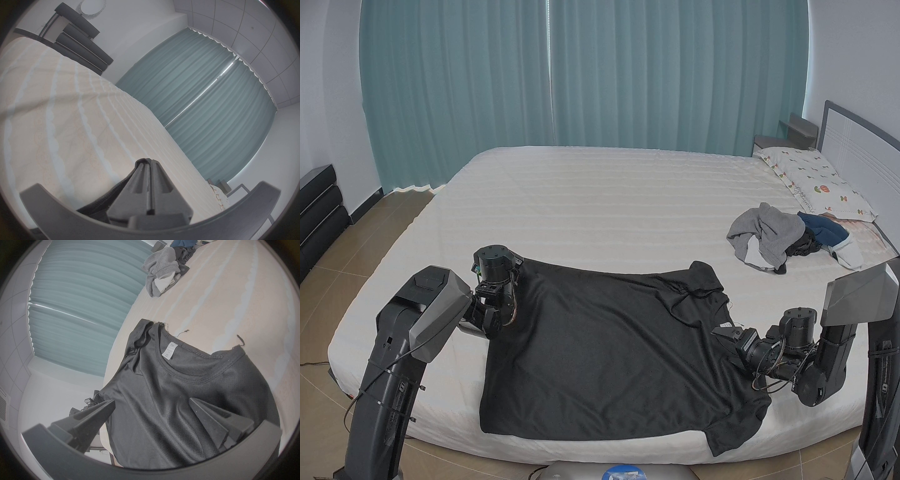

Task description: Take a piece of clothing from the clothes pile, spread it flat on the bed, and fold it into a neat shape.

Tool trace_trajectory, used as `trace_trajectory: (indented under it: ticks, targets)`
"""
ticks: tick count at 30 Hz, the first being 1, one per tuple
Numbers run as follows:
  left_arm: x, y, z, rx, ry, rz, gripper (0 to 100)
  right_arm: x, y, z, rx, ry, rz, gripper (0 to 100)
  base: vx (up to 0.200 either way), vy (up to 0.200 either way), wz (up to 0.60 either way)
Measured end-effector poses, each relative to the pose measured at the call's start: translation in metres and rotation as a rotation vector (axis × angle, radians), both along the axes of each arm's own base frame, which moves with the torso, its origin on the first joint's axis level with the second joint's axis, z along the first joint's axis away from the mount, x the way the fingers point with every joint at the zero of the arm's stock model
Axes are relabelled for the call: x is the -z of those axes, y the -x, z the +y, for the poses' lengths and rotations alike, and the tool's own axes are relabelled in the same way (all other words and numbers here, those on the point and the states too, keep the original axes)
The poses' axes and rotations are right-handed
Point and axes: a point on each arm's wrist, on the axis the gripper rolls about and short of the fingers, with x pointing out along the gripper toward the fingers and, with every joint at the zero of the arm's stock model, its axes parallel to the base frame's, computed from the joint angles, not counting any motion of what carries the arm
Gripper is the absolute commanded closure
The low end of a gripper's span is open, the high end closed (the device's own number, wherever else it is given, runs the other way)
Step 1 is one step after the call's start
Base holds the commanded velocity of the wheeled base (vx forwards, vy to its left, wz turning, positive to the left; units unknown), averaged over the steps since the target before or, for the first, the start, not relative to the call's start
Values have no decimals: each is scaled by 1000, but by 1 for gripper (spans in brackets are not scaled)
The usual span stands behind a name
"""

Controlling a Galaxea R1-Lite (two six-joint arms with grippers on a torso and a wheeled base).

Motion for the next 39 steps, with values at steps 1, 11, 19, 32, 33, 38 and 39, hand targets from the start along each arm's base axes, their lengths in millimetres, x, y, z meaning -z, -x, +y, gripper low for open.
trace_trajectory:
  ticks: [1, 11, 19, 32, 33, 38, 39]
  targets:
    - [0, 0, 0, -1, 0, 0, 100, 0, 0, 0, 0, 0, 0, 0, 0, 0, 0]
    - [4, 2, -3, -24, -8, 16, 0, 0, 0, 0, 1, -1, -1, 0, 0, 0, 0]
    - [4, 17, 1, -33, -9, 72, 0, -2, -2, 0, 28, 13, -13, 0, 0, 0, 0]
    - [-22, 23, 11, 52, 66, 45, 0, -16, -5, 6, 54, 28, -70, 0, 0, 0, 0]
    - [-24, 24, 11, 56, 75, 41, 0, -16, -5, 6, 54, 29, -68, 0, 0, 0, 0]
    - [-30, 28, 12, 133, 123, 47, 0, -13, -4, 7, 49, 30, -61, 0, 0, 0, 0]
    - [-30, 31, 12, 176, 142, 58, 0, -13, -4, 8, 48, 30, -60, 0, 0, 0, 0]
